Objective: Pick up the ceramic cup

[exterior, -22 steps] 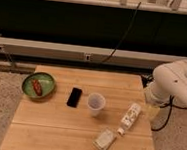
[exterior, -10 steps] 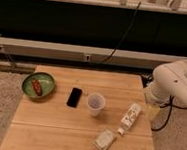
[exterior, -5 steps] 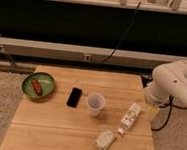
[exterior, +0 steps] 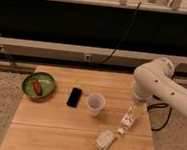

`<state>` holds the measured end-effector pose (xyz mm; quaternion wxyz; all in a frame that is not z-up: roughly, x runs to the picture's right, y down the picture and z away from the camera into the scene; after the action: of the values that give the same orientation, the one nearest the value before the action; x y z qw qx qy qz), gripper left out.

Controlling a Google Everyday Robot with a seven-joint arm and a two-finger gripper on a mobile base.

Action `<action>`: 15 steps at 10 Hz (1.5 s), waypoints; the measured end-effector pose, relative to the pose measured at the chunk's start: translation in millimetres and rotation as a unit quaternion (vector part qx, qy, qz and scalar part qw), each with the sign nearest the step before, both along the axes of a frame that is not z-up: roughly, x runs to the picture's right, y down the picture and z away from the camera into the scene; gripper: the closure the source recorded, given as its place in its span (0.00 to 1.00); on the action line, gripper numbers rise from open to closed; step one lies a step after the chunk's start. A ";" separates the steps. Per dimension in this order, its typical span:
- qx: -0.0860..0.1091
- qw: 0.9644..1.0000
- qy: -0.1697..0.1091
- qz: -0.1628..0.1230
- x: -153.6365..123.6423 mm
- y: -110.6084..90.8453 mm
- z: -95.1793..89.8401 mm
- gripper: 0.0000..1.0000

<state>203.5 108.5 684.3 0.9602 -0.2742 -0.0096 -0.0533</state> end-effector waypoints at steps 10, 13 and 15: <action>-0.003 0.994 -0.075 -0.085 -84.2 44.8 24.3 0.20; -0.003 0.989 -0.098 -0.111 -108.3 57.8 37.4 0.20; -0.008 0.986 -0.110 -0.123 -126.9 59.8 37.5 0.20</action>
<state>76.6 168.3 721.8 0.9371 -0.2737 -0.0814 -0.2007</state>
